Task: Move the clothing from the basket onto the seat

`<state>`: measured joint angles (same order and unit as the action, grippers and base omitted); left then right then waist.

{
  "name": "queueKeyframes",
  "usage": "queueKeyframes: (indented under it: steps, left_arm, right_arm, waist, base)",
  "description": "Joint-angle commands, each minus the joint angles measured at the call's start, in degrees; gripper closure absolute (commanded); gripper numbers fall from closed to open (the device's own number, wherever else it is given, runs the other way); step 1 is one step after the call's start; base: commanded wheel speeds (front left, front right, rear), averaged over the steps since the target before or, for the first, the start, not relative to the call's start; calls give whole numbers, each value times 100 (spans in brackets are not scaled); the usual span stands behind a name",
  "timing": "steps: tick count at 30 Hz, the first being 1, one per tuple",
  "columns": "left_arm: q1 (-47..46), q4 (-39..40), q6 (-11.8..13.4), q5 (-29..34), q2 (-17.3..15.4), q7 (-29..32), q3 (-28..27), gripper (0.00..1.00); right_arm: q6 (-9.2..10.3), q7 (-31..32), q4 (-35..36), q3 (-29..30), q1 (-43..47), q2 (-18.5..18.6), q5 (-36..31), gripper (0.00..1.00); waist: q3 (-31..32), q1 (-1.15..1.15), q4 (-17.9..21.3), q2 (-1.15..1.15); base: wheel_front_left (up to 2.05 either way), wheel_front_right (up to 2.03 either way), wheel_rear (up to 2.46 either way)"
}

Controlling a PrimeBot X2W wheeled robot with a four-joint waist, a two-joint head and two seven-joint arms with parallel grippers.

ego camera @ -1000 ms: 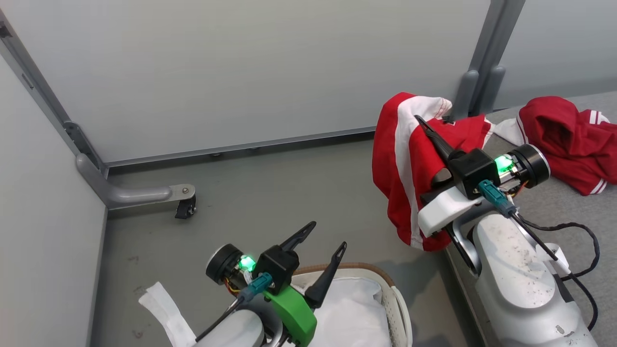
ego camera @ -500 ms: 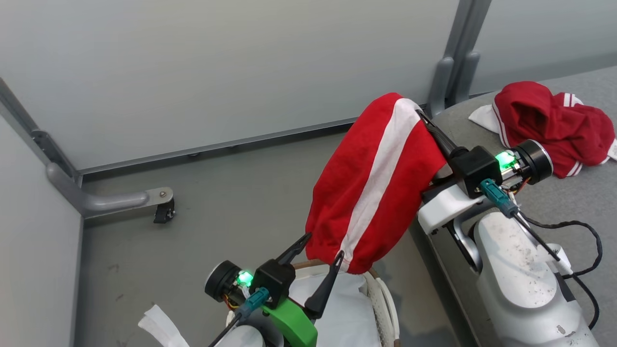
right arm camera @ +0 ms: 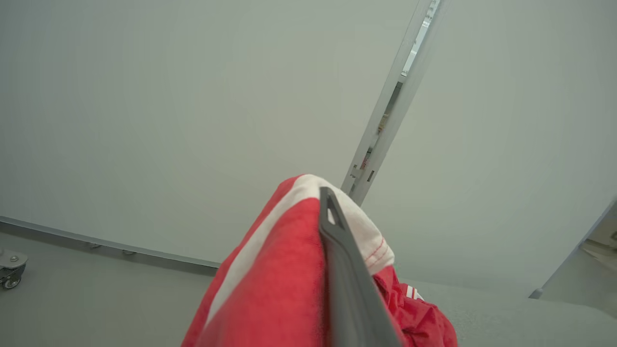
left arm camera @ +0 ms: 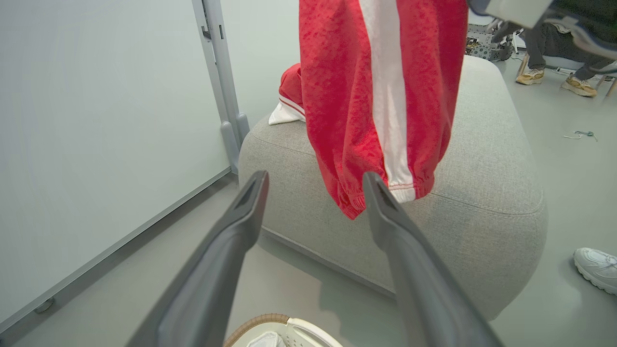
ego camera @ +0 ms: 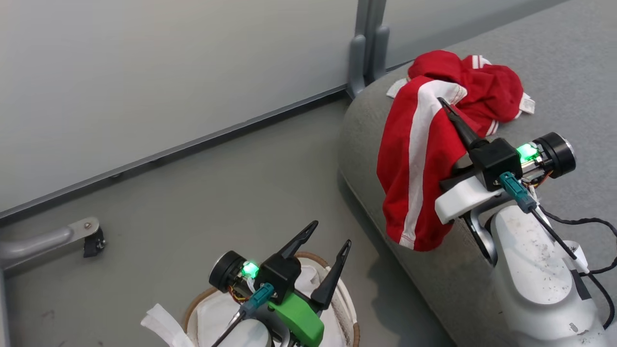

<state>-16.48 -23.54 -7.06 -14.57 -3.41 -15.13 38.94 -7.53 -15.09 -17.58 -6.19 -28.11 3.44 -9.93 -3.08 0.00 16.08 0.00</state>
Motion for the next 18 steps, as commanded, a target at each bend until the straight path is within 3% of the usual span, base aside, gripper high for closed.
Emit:
queueKeyframes:
  steps: [1, 11, 18]
  left_arm:
    - [-55, 8, -26, 28, -16, -1, -24, 0]
    - [-183, 7, -43, 153, 8, -2, -48, 0]
    - [-359, 36, -46, 164, -107, -2, 95, 0]
  right_arm:
    - [8, -11, 43, 43, -6, 14, -25, 100]
    - [8, -11, 211, 268, -112, 12, 39, 100]
    - [8, -11, 331, 613, -916, 453, -91, 100]
  waist:
    - [-280, 0, 552, 0]
    - [-581, 0, 894, 0]
    - [-909, 0, 728, 0]
  base:
    - [0, 0, 0]
    - [0, 0, 0]
    - [0, 0, 0]
